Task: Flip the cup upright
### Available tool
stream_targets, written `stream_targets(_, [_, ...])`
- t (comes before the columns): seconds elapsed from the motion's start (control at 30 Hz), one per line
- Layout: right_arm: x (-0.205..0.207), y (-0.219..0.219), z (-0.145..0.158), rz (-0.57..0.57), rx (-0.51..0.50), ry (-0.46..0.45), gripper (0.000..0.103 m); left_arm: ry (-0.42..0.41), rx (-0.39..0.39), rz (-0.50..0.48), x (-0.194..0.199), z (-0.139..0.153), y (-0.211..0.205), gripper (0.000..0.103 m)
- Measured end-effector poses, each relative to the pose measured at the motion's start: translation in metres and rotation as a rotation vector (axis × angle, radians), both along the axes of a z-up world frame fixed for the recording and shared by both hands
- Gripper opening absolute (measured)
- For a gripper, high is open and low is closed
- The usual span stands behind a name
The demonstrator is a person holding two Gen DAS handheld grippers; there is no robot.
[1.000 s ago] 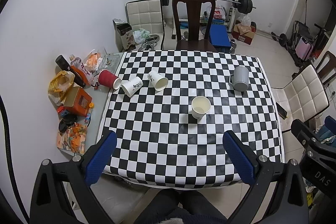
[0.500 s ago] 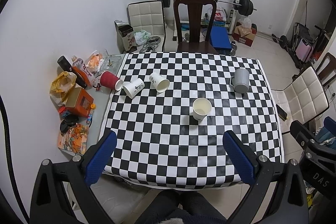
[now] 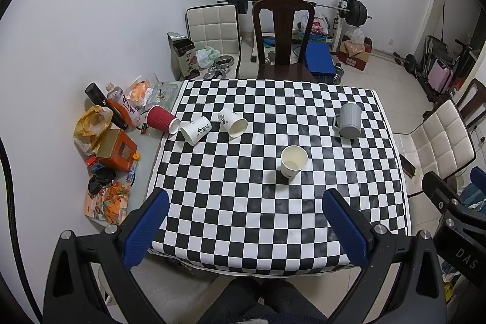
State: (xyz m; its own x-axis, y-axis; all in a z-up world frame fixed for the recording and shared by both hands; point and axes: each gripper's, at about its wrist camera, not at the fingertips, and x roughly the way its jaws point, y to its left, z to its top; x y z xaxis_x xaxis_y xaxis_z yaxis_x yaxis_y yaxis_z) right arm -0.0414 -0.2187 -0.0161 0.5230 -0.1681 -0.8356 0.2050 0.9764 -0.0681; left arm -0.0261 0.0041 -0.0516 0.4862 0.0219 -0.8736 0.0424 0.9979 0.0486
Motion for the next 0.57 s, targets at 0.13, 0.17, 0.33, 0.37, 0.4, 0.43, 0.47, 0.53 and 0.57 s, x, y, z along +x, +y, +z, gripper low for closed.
stream_targets(0.13, [0.0006,-0.0008,-0.0001,0.002,0.0,-0.002,0.103,0.001,-0.001,-0.001,-0.0009,-0.0011,0.0014,0.103])
stream_targets(0.17, [0.001,-0.0012,-0.0003,0.003,-0.002,-0.003,0.103,0.001,-0.001,-0.005,0.0023,-0.0023,0.0027,0.103])
stream_targets(0.33, [-0.0005,-0.0008,-0.0012,-0.001,-0.002,-0.002,0.103,0.0,-0.001,-0.009,-0.0017,-0.0023,0.0033,0.103])
stream_targets(0.37, [-0.0002,-0.0016,-0.0012,-0.002,0.001,-0.002,0.103,-0.002,0.001,-0.01,-0.0004,-0.0028,0.0038,0.103])
stream_targets(0.4, [-0.003,0.0019,-0.001,-0.003,-0.001,-0.004,0.103,-0.003,0.002,-0.011,-0.0015,-0.0027,0.0036,0.103])
stream_targets(0.43, [-0.0034,0.0022,-0.0012,-0.003,-0.002,-0.003,0.103,-0.005,0.001,-0.011,-0.0024,-0.0026,0.0037,0.103])
stream_targets(0.47, [-0.0014,-0.0004,-0.0014,-0.003,-0.001,-0.004,0.103,-0.006,-0.001,-0.007,-0.0008,-0.0029,0.0038,0.103])
stream_targets(0.53, [-0.0045,0.0028,-0.0017,-0.002,-0.001,-0.005,0.103,-0.003,0.0,-0.008,0.001,-0.0043,0.0036,0.103])
stream_targets(0.57, [-0.0026,0.0004,-0.002,-0.003,0.0,-0.006,0.103,-0.003,0.0,-0.006,0.0021,-0.0049,0.0041,0.103])
